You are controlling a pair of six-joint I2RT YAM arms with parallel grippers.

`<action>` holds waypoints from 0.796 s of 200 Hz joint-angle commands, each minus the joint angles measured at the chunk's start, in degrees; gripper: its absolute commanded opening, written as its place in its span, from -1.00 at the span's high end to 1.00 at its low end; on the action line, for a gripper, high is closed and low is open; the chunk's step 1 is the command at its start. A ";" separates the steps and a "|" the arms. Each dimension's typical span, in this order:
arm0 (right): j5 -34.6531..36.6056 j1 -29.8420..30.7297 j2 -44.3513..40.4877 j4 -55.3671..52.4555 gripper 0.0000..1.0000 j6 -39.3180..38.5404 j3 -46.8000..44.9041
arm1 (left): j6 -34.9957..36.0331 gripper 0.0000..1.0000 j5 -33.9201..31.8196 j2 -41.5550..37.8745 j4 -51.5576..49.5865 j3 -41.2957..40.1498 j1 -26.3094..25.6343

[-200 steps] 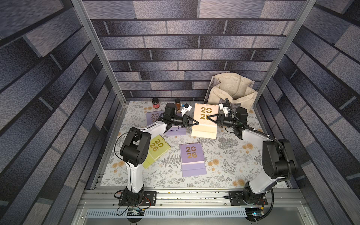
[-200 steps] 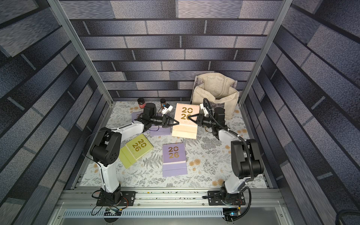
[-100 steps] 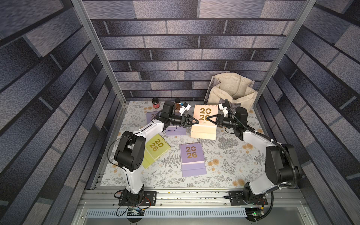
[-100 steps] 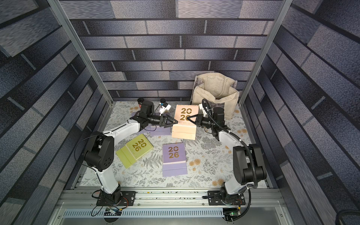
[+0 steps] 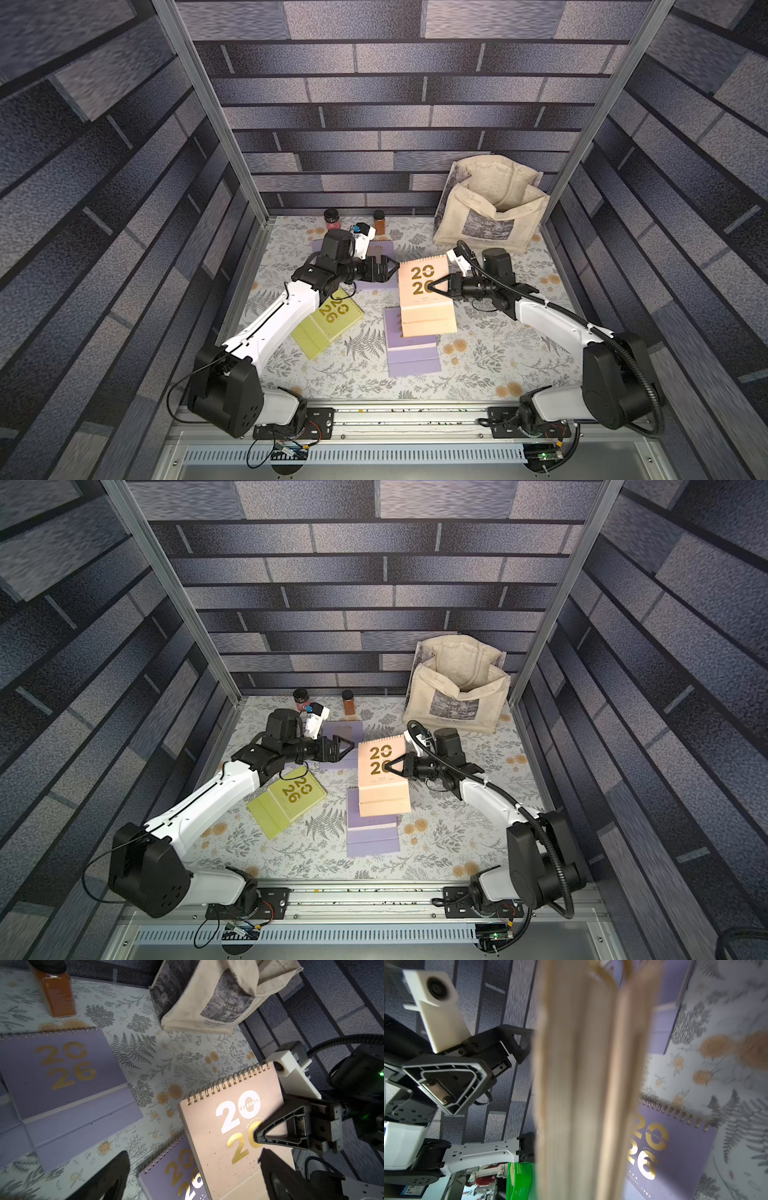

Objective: Stack the calendars
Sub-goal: Place the calendar at the calendar.

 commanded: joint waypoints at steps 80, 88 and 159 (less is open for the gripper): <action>2.54 6.22 4.66 12.68 1.00 5.57 -8.10 | -2.92 -1.00 -4.32 -12.00 4.96 -18.63 0.43; 3.23 6.73 4.76 12.75 1.00 5.56 -8.27 | -2.84 -1.00 -4.28 -12.06 4.93 -18.83 0.43; 3.31 8.86 7.83 21.73 1.00 10.15 -11.33 | -3.31 -1.00 -2.85 -11.80 7.18 -20.49 0.46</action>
